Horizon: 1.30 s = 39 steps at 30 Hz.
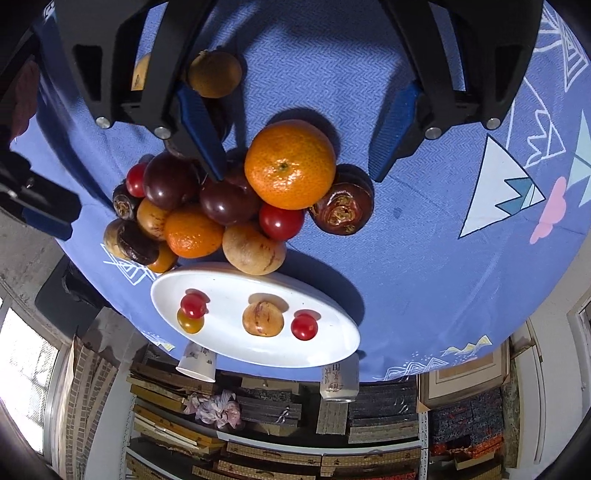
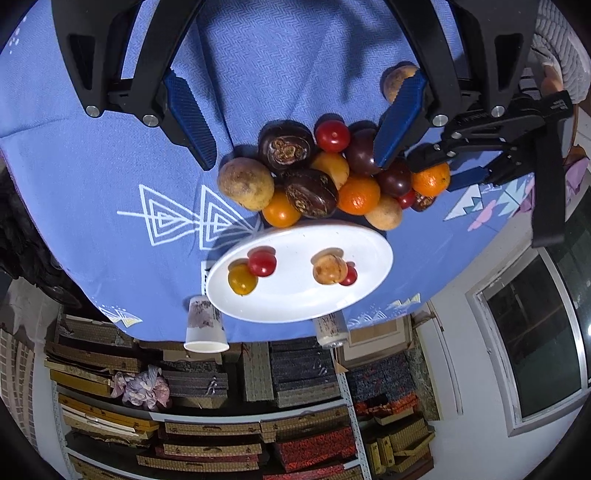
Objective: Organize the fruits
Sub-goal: 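Withdraw both tools from the plate toward the fruit pile, then grasp a pale round fruit with the right tool while the left tool grasps a mandarin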
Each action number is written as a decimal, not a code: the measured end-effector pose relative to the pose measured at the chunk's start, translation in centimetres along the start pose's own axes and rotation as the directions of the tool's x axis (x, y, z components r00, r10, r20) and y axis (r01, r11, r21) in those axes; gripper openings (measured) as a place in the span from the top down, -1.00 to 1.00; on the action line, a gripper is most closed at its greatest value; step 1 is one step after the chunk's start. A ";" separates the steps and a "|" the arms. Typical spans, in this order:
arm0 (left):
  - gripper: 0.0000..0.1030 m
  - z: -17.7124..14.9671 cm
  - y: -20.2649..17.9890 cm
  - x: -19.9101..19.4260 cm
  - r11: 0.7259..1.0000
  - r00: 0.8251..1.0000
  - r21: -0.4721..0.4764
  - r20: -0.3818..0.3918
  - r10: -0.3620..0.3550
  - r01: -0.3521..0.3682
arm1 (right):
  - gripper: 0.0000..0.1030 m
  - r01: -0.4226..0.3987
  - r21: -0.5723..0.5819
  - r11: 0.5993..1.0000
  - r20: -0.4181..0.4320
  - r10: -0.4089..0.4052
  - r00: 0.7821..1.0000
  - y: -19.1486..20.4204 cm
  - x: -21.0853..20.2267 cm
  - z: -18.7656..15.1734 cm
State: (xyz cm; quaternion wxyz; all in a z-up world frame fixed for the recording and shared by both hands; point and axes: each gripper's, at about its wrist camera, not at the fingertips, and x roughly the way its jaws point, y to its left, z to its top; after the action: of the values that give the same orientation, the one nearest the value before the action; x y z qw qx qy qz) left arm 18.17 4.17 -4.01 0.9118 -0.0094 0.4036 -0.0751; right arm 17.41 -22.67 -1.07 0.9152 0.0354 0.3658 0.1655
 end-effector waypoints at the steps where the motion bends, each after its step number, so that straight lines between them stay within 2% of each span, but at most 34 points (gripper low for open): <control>1: -0.21 0.0 0.0 -0.1 1.000 1.000 0.007 0.001 -0.004 0.004 | -0.70 0.005 -0.003 1.000 -0.006 -0.005 1.000 0.0 0.2 -0.2; 2: 0.08 -0.1 -0.1 -0.1 1.000 1.000 0.021 -0.004 -0.010 0.010 | -0.70 0.013 -0.011 1.000 -0.015 -0.013 1.000 0.1 0.3 -0.6; 8: 0.09 -0.4 -0.4 -0.6 0.999 1.000 0.039 0.002 0.004 -0.004 | -0.70 0.057 -0.090 0.994 -0.027 -0.060 0.998 1.1 0.1 -2.2; 12: 0.09 -0.4 0.2 -0.8 1.000 1.000 0.013 -0.005 -0.013 0.013 | -0.70 0.036 -0.072 0.997 -0.050 -0.040 0.998 0.7 0.4 -2.3; 15: 0.09 -0.4 1.0 -1.0 0.999 1.000 -0.023 -0.009 -0.024 0.024 | -0.65 -0.028 -0.094 0.995 -0.021 0.026 0.999 1.5 -0.4 -2.3; 18: 0.09 -0.3 2.0 -1.6 0.997 1.000 -0.068 0.005 -0.026 0.027 | -0.64 -0.087 -0.180 0.980 -0.026 0.084 0.996 3.5 -0.9 -2.9; 21: 0.09 -0.2 2.6 -2.0 0.995 1.000 -0.096 0.016 -0.025 0.026 | -0.49 -0.138 -0.280 0.950 -0.057 0.127 0.990 6.0 -0.9 -3.9; 25: 0.09 -0.3 2.3 -1.8 0.996 1.000 -0.090 0.007 -0.013 0.013 | -0.29 -0.146 -0.354 0.924 -0.085 0.124 0.989 8.1 -0.5 -4.7; 26: 0.09 -0.3 2.2 -1.8 0.996 1.000 -0.088 0.006 -0.012 0.013 | -0.19 -0.148 -0.369 0.918 -0.098 0.120 0.988 8.6 -0.2 -4.8; 30: 0.09 -0.3 2.1 -1.8 0.997 1.000 -0.080 0.006 -0.009 0.010 | -0.09 -0.156 -0.389 0.908 -0.126 0.116 0.985 9.6 0.4 -5.0; 34: 0.09 -0.4 1.9 -1.6 0.997 1.000 -0.077 -0.006 -0.012 0.011 | 0.10 -0.135 -0.390 0.911 -0.156 0.079 0.985 9.9 1.3 -5.0; 39: 0.09 -0.7 1.6 -1.2 0.998 1.000 -0.060 -0.024 -0.015 0.013 | 0.11 -0.158 -0.354 0.922 -0.160 0.107 0.981 9.2 1.5 -4.8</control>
State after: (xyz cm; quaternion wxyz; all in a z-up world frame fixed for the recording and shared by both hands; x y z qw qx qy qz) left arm 17.09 5.99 -3.67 0.9055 -0.0387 0.4169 -0.0696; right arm 12.60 -13.79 -3.84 0.8650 -0.1220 0.3877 0.2942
